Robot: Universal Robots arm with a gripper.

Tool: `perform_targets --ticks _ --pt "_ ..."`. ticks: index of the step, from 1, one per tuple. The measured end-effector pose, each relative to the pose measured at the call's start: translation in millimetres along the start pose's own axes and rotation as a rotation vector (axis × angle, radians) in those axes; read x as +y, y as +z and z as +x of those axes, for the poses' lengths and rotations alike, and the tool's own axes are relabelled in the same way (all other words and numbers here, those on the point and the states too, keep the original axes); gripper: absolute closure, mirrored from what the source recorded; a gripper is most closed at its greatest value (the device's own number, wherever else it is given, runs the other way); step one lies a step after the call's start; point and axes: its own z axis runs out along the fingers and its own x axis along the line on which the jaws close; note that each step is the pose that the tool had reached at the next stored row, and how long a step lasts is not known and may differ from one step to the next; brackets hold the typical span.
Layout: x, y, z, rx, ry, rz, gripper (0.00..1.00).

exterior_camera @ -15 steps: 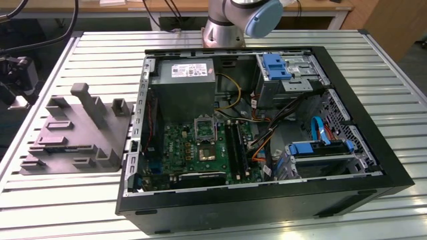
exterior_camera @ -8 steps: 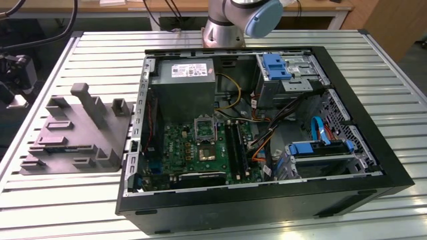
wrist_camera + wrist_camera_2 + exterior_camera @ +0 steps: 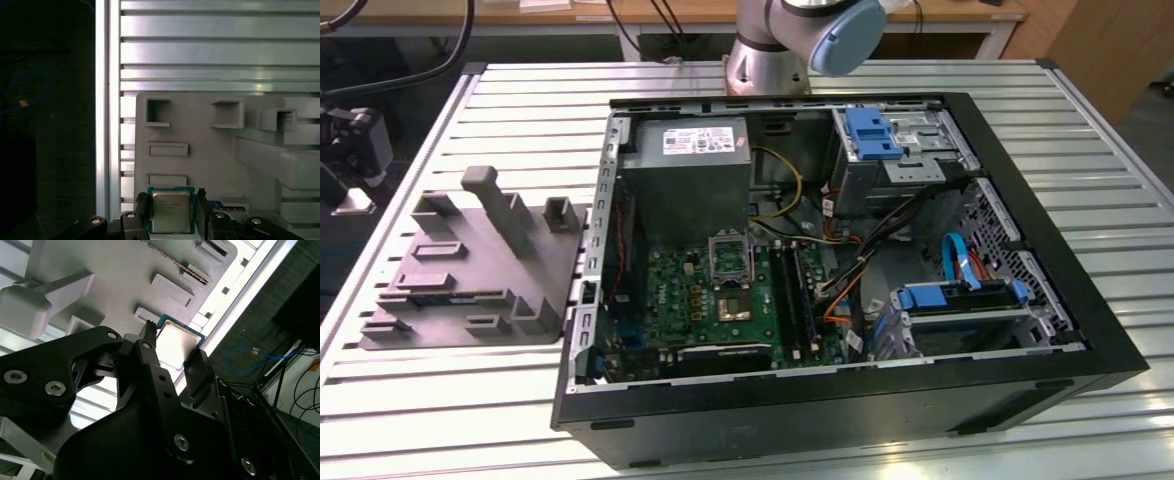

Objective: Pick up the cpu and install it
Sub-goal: 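Pick up the cpu and move it towards the insertion slot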

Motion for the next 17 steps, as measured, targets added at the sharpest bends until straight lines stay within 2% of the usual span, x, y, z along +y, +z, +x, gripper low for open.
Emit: perform_targets --ticks 17 --pt "0.5 -4.4 0.0 0.0 0.0 0.0041 0.53"
